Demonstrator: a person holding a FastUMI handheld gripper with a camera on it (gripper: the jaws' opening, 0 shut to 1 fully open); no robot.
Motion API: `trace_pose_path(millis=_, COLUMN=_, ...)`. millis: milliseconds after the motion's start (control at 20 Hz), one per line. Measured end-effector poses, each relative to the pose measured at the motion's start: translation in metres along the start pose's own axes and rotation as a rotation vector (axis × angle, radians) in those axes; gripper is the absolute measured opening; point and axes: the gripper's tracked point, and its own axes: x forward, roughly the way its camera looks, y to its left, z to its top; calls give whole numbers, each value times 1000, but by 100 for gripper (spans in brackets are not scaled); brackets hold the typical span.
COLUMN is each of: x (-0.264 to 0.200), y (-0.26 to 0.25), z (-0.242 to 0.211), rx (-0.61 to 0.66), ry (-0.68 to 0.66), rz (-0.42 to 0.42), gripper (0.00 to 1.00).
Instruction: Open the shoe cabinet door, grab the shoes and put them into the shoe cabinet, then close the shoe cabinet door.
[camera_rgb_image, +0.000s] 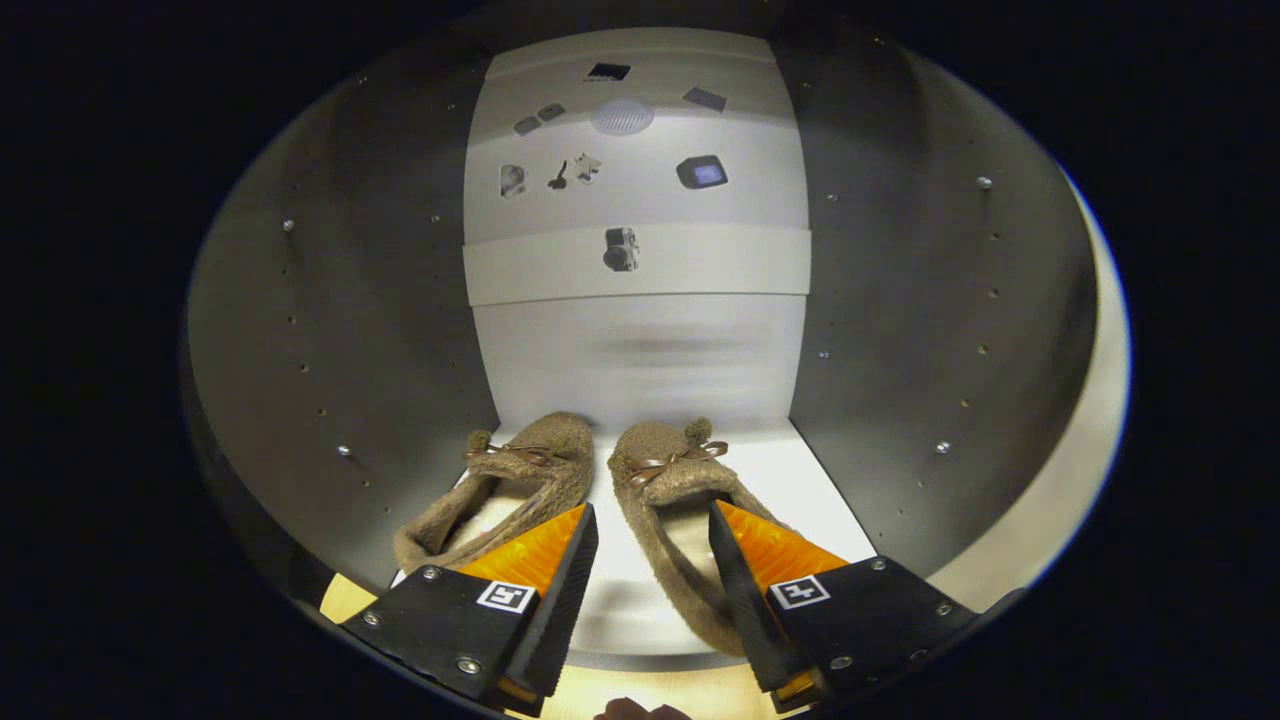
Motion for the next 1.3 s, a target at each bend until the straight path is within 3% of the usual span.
trace_pose_path(millis=350, x=-103, y=5, z=9, rx=30, ry=-73, rz=-68, gripper=71)
trace_pose_path(millis=550, x=-173, y=17, z=-12, rx=105, ry=-80, rz=-78, gripper=71)
trace_pose_path(millis=800, x=-249, y=20, z=-34, rx=80, ry=-67, rz=-90, gripper=71)
trace_pose_path(millis=1100, x=-326, y=10, z=-42, rx=21, ry=-120, rz=14, gripper=72)
trace_pose_path(millis=1300, x=-384, y=-4, z=-53, rx=21, ry=-125, rz=137, gripper=74)
